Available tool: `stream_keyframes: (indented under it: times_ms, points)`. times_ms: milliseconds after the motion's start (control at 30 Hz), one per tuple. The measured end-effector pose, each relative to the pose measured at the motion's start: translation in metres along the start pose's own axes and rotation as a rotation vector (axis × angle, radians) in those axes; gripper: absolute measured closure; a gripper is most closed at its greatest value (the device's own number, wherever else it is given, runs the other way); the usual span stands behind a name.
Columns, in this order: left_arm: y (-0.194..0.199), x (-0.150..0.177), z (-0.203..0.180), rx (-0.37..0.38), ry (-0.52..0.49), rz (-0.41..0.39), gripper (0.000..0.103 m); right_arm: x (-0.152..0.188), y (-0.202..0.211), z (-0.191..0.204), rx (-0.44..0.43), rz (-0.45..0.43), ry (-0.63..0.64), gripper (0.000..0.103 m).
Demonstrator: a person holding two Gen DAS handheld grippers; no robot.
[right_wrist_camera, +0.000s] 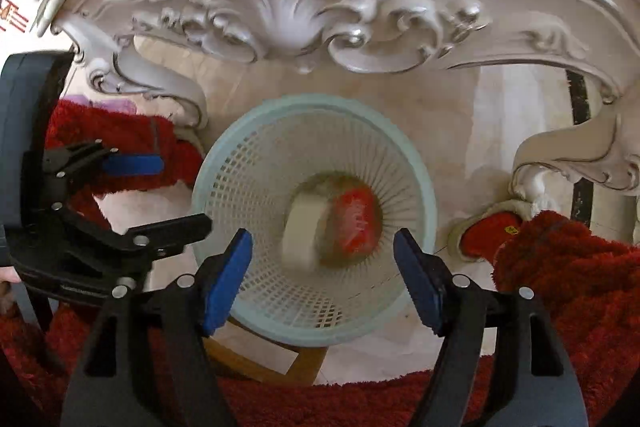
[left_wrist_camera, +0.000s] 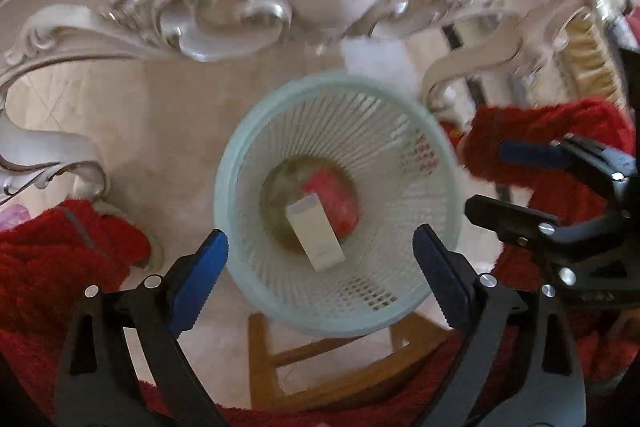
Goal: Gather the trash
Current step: 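Carry both boxes to the wastebasket and open both grippers to drop them, then grasp the pink box with the left gripper while the right grasps the grey open box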
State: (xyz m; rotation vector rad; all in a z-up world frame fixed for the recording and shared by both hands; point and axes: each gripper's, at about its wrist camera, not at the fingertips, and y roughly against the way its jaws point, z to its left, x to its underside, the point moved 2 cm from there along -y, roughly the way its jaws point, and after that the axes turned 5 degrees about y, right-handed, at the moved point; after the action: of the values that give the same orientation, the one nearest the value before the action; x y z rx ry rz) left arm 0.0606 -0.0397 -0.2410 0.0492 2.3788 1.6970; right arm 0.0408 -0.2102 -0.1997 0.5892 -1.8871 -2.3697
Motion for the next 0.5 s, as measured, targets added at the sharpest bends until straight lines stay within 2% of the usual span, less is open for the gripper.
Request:
stream_keyframes:
  times_ms: [67,100,233,300,367,433,467,500]
  points:
    - [0.020,-0.003,-0.002,0.026,0.002,-0.089,0.009,0.000,0.013,-0.002,0.004,-0.055,-0.014,0.033]
    - [0.039,-0.002,0.000,0.035,0.004,-0.162,0.009,0.000,0.023,-0.003,0.006,-0.091,-0.020,0.033]
    - [0.099,0.001,-0.003,-0.014,0.009,-0.350,0.009,0.000,0.079,-0.007,-0.001,-0.289,-0.035,0.033]
    - [0.137,0.002,-0.002,-0.014,0.016,-0.461,0.009,-0.007,0.110,-0.013,0.009,-0.397,-0.040,0.033]
    - [0.169,-0.001,0.000,-0.012,0.022,-0.554,0.009,-0.018,0.140,-0.024,0.057,-0.512,-0.057,0.033]
    - [0.200,-0.012,0.005,-0.065,0.045,-0.677,0.009,-0.034,0.166,-0.036,0.143,-0.627,-0.079,0.030]
    - [0.210,-0.019,0.007,-0.095,0.054,-0.724,0.009,-0.042,0.174,-0.040,0.185,-0.665,-0.089,0.026]
    - [0.222,-0.030,0.011,-0.135,0.067,-0.767,0.009,-0.052,0.181,-0.045,0.222,-0.702,-0.098,0.025]
